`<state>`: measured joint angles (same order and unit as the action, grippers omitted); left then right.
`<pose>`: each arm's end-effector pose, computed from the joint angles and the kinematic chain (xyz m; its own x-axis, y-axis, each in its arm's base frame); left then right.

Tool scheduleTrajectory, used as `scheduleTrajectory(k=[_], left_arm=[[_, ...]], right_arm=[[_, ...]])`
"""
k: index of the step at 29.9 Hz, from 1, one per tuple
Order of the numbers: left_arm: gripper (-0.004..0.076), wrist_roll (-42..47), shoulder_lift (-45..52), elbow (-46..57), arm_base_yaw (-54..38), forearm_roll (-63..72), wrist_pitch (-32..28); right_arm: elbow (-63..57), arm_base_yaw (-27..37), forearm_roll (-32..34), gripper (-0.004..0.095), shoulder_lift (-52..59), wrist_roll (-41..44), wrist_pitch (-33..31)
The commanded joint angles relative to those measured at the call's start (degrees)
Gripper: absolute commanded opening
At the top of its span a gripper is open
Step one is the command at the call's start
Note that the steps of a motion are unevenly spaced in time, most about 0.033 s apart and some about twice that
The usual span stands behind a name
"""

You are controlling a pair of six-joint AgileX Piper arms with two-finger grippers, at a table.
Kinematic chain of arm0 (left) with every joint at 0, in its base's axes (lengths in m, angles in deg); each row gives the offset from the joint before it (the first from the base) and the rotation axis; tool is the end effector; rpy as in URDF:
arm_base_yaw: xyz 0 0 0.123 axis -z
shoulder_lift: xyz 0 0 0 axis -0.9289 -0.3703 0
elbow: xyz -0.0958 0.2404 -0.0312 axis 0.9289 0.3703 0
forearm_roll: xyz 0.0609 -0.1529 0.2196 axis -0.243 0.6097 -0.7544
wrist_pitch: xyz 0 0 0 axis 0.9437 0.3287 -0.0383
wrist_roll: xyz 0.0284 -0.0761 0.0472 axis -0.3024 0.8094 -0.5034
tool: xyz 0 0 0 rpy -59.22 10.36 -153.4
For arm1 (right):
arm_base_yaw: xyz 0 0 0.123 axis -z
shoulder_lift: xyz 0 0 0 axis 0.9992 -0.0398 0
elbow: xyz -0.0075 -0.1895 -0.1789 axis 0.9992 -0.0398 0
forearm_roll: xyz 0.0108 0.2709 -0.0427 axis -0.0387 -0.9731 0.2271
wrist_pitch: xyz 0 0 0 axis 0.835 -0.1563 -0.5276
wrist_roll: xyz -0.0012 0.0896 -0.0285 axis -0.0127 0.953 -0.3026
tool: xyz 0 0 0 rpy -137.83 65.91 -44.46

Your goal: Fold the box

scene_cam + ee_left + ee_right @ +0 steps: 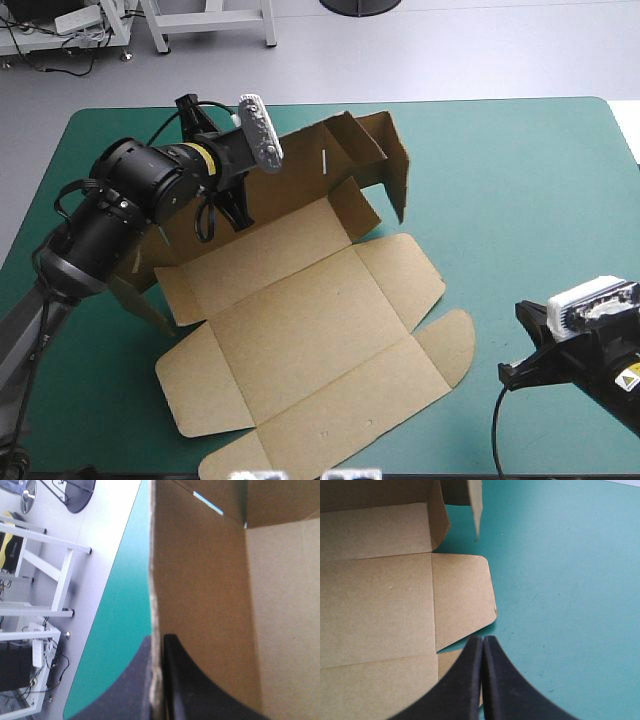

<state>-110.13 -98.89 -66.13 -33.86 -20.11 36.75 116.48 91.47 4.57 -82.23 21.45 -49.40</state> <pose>0.2916 -0.1726 0.4227 -0.0884 0.8837 -0.4597 0.6383 0.4045 0.6549 0.1223 0.0283 0.3604 -0.4357 -0.1582 -0.8861 -0.3686 0.9294 0.0153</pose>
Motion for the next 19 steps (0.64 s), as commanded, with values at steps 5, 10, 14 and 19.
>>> scheduleTrajectory(k=[5,10,14,19], left_arm=[[0.0015,0.55,3.15,-0.86,9.07,-0.63,-2.74],[0.0015,-2.23,4.58,3.71,14.53,-3.63,-6.84],[0.0015,-2.23,8.41,6.24,16.06,-5.26,-11.05],[0.0015,-2.14,13.01,6.24,16.06,-3.35,-10.28]], right_arm=[[9.18,0.01,-1.56,-0.002,-5.44,-2.47,3.96],[12.29,0.01,1.07,-0.002,-8.03,-2.57,2.28],[12.47,0.01,1.28,-0.002,-8.97,-2.57,2.15],[12.47,0.01,1.04,-0.002,-9.11,-2.57,2.93]])
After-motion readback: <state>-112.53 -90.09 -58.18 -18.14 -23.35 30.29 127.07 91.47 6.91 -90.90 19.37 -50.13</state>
